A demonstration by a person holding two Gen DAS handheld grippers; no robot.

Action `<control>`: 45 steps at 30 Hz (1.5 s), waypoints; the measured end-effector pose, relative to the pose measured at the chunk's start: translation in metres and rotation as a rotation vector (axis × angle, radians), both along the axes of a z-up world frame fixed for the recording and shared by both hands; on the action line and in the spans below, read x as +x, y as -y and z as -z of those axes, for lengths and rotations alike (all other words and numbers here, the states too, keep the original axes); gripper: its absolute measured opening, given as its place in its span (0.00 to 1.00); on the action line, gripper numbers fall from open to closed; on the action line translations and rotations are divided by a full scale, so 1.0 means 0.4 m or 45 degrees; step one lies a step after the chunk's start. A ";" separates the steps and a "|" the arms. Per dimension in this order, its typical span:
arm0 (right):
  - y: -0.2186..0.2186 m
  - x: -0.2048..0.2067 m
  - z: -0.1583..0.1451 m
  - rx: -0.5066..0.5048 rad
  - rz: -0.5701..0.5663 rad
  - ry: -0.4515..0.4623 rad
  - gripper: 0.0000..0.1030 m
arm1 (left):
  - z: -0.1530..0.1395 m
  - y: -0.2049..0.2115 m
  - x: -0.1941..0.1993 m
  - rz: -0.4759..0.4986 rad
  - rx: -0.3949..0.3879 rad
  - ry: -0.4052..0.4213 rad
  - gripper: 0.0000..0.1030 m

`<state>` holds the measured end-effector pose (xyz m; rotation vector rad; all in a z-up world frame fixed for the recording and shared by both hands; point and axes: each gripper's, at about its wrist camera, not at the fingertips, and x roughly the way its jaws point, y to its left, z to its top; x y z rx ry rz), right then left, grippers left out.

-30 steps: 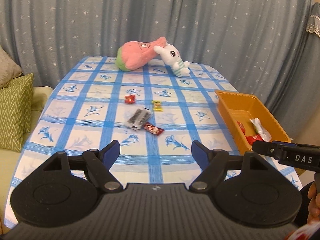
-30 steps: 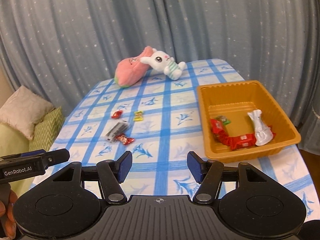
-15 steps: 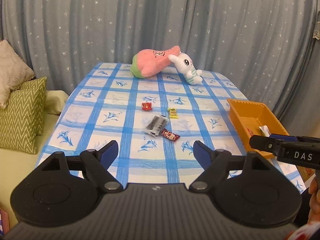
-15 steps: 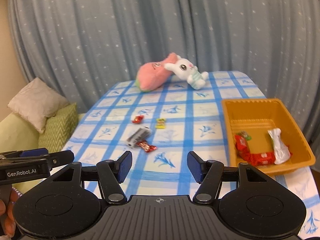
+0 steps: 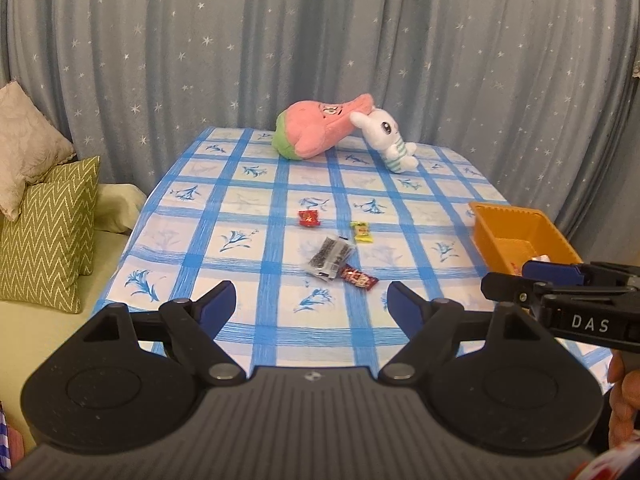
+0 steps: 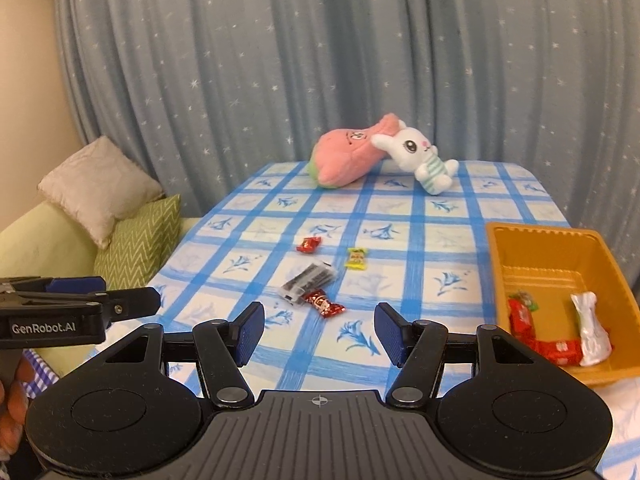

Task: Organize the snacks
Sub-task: 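Grasp the clear seaweed packet with the left gripper while the right grasps a red-wrapped candy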

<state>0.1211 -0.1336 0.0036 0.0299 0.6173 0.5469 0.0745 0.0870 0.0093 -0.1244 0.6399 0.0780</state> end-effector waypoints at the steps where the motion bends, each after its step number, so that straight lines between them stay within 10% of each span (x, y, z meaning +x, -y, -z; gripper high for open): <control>1: -0.006 0.010 0.009 -0.005 -0.015 0.002 0.59 | 0.009 -0.009 0.011 -0.004 0.001 -0.006 0.79; 25: -0.181 0.372 0.335 -0.261 -0.408 -0.019 0.57 | 0.280 -0.158 0.365 0.030 0.024 -0.188 0.79; 34: -0.235 0.412 0.382 -0.331 -0.462 -0.013 0.27 | 0.297 -0.150 0.404 0.077 0.001 -0.174 0.79; 45: -0.196 0.423 0.338 -0.263 -0.318 -0.035 0.20 | 0.307 -0.067 0.460 0.271 -0.008 -0.158 0.72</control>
